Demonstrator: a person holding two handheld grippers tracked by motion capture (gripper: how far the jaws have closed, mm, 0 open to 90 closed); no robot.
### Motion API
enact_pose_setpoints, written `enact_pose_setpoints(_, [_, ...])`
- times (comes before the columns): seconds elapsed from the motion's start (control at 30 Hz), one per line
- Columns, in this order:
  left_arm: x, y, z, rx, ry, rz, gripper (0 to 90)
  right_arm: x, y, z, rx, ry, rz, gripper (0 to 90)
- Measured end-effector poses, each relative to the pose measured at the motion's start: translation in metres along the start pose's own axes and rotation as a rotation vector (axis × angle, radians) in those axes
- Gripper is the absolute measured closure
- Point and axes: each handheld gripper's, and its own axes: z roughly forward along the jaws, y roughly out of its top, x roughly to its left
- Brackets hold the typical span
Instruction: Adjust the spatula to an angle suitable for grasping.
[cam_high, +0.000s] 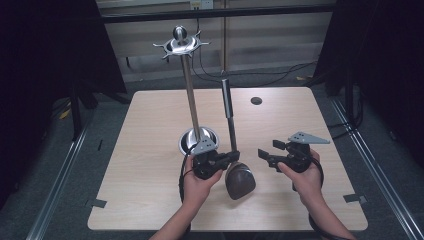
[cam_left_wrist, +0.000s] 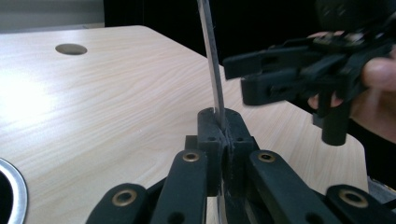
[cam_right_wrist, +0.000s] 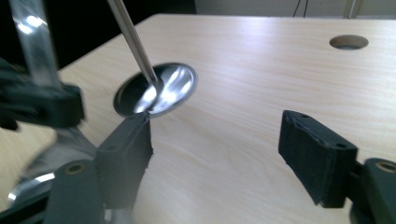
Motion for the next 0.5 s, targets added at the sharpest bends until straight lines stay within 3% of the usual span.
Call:
enact_pose_setpoints(0.27, [-0.001,0.006,-0.009,-0.017,0.000,0.037,87.9,-0.003,-0.018,0.009,0.077,-0.031,-0.022,12.0])
enact_pose_setpoints(0.5, [-0.001,0.010,-0.019,-0.020,0.003,0.049,87.9,-0.005,-0.028,0.010,0.108,-0.045,-0.027,4.6])
